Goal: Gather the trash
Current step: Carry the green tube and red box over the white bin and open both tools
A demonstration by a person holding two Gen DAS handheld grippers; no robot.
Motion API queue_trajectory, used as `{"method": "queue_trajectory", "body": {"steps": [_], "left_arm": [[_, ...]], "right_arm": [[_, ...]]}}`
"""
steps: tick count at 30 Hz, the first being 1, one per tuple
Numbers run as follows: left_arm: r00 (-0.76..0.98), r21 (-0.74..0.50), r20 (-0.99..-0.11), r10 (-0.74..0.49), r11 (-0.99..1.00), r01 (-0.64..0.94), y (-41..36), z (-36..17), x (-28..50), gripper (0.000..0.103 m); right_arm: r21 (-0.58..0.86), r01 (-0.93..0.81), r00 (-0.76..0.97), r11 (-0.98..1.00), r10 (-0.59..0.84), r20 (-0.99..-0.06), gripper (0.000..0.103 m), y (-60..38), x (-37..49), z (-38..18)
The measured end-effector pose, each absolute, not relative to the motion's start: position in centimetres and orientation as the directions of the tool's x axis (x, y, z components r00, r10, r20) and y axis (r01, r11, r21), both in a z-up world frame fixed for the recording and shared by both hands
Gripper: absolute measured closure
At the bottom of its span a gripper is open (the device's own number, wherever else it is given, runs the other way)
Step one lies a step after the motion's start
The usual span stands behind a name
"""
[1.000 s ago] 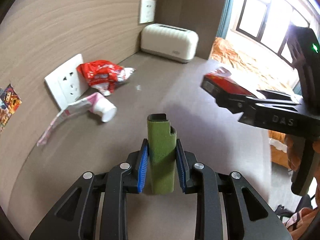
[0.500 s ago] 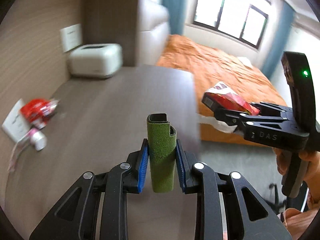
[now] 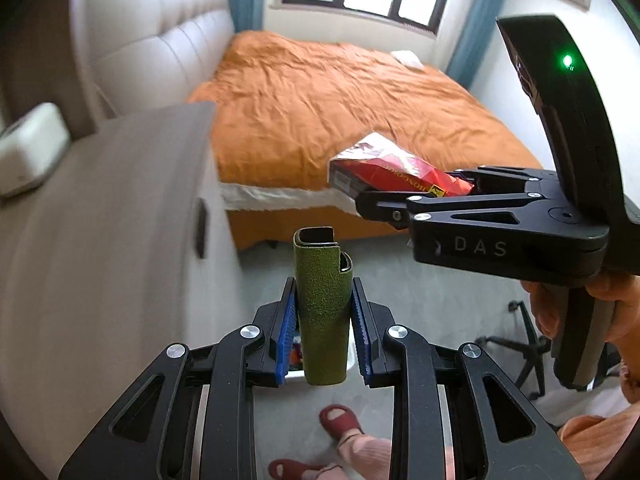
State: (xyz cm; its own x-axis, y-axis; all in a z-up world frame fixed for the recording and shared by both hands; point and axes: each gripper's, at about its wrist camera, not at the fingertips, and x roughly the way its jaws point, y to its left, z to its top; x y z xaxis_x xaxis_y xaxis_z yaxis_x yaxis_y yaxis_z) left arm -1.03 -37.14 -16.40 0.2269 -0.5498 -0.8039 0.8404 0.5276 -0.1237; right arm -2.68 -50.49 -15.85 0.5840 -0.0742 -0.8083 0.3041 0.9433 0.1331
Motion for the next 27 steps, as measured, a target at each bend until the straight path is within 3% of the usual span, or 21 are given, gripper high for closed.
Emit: {"method": "queue_trajectory", "body": {"steps": [8, 22, 23, 24, 25, 26, 27], "left_arm": [[0.116, -0.178, -0.876, -0.468, 0.538, 0.824, -42.3, -26.2, 0.3, 0.078], [-0.028, -0.246, -0.935, -0.353, 0.591, 0.768, -46.1, -48.5, 2.9, 0.077], [-0.043, -0.252, -0.938, -0.343, 0.595, 0.764, -46.3, -49.8, 3.0, 0.072], [-0.054, -0.255, -0.942, -0.332, 0.601, 0.758, -46.1, -51.0, 3.1, 0.038], [-0.053, -0.249, -0.946, -0.319, 0.612, 0.751, -46.0, -52.3, 3.1, 0.016], [-0.032, -0.226, -0.951, -0.307, 0.622, 0.749, -45.8, -53.0, 3.1, 0.006], [-0.022, -0.214, -0.954, -0.3, 0.623, 0.752, -45.6, -53.6, 3.0, 0.005]], "right_arm": [[0.148, 0.342, 0.49, 0.928, -0.042, -0.87, 0.048, -53.9, -1.8, -23.3], [0.178, 0.404, 0.332, 0.897, 0.037, -0.943, 0.047, -57.7, 0.7, -44.1], [0.175, 0.401, 0.318, 0.899, 0.043, -0.947, 0.039, -57.7, 0.7, -45.2], [0.165, 0.402, 0.299, 0.901, 0.041, -0.953, 0.015, -57.8, 0.7, -46.4], [0.151, 0.408, 0.292, 0.9, 0.028, -0.956, 0.008, -57.9, 0.7, -47.1], [0.135, 0.418, 0.287, 0.898, 0.011, -0.958, 0.006, -58.0, 0.5, -48.1], [0.132, 0.418, 0.273, 0.899, 0.014, -0.962, 0.006, -58.2, 0.4, -49.0]]}}
